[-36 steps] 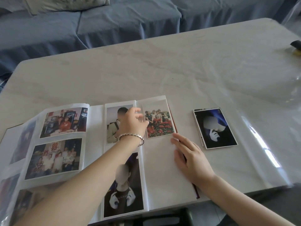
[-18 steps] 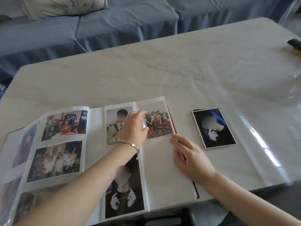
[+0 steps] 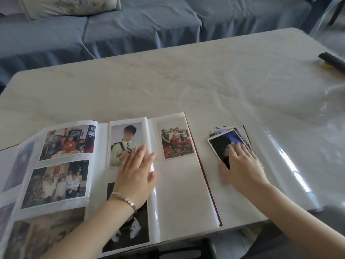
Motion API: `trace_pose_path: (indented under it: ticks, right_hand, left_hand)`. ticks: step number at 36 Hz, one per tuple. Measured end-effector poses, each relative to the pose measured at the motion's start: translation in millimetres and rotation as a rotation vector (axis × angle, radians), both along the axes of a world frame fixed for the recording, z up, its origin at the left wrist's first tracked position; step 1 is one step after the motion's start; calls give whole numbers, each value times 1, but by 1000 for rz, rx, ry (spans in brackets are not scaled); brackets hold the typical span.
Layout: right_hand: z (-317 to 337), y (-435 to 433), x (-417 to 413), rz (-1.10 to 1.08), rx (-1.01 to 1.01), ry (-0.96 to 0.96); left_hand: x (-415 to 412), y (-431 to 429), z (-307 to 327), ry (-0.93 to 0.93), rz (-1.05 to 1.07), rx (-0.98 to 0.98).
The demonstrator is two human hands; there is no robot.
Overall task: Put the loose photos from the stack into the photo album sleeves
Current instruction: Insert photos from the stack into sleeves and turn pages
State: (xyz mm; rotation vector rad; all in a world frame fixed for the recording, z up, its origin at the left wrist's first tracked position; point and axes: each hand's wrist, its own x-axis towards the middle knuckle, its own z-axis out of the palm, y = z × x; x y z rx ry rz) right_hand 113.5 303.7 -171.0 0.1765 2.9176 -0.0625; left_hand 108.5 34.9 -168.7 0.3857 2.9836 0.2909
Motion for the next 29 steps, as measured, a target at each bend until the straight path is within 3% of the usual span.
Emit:
trace_pose_path:
  ticks: [8, 12, 17, 20, 24, 29]
  right_hand:
    - [4, -4, 16, 216, 168, -91]
    - [11, 0, 15, 213, 119, -73]
    - [18, 1, 12, 336, 220, -125]
    - [25, 9, 9, 204, 133, -16]
    - [41, 16, 8, 2, -200, 136]
    - [61, -16, 18, 186, -355, 415]
  left_hand:
    - [6, 0, 8, 112, -232, 149]
    - [6, 0, 5, 106, -206, 180]
    - [7, -5, 4, 49, -169, 240]
    - [7, -6, 6, 30, -112, 311]
    - [12, -8, 9, -39, -42, 427]
    - [18, -5, 19, -263, 199, 696]
